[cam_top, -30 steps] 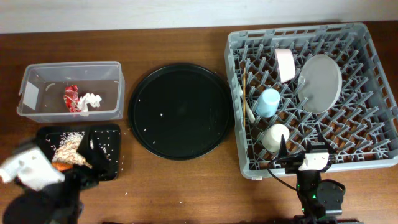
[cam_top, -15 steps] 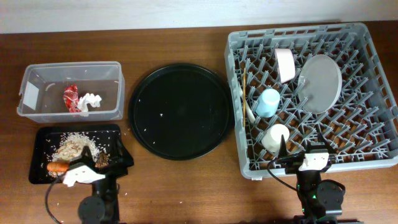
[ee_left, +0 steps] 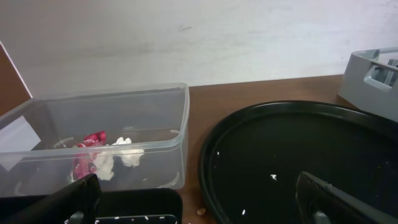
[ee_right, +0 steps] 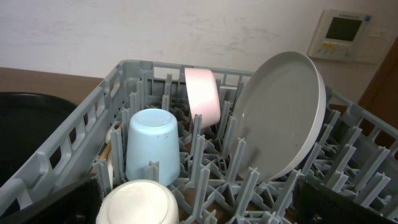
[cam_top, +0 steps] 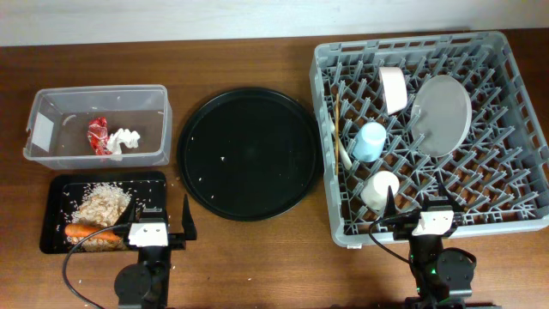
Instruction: Sort waste into correct bins and load items into the dishwasher rack
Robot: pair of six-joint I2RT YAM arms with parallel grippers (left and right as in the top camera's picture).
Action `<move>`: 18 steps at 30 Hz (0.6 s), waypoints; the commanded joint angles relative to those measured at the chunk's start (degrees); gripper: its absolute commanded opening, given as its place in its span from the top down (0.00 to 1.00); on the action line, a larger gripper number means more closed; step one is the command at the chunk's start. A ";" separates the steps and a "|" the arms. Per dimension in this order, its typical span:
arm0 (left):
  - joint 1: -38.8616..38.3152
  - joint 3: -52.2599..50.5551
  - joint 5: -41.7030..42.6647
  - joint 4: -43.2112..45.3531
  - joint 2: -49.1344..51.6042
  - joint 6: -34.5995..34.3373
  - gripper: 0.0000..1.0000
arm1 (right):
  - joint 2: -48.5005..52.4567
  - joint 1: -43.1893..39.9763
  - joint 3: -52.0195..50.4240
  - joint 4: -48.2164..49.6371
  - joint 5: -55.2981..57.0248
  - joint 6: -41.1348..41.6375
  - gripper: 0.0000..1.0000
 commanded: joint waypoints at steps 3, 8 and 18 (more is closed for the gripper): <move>1.33 -0.37 0.66 -0.04 -0.57 1.31 0.01 | -0.42 -0.37 -0.31 -0.33 -0.11 -0.33 0.01; 2.10 -0.33 0.66 -0.04 -0.52 1.31 0.01 | -0.42 -0.37 -0.31 -0.33 -0.11 -0.33 0.01; 2.10 -0.33 0.66 -0.07 -0.50 1.31 0.01 | -0.42 -0.37 -0.31 -0.33 -0.11 -0.33 0.01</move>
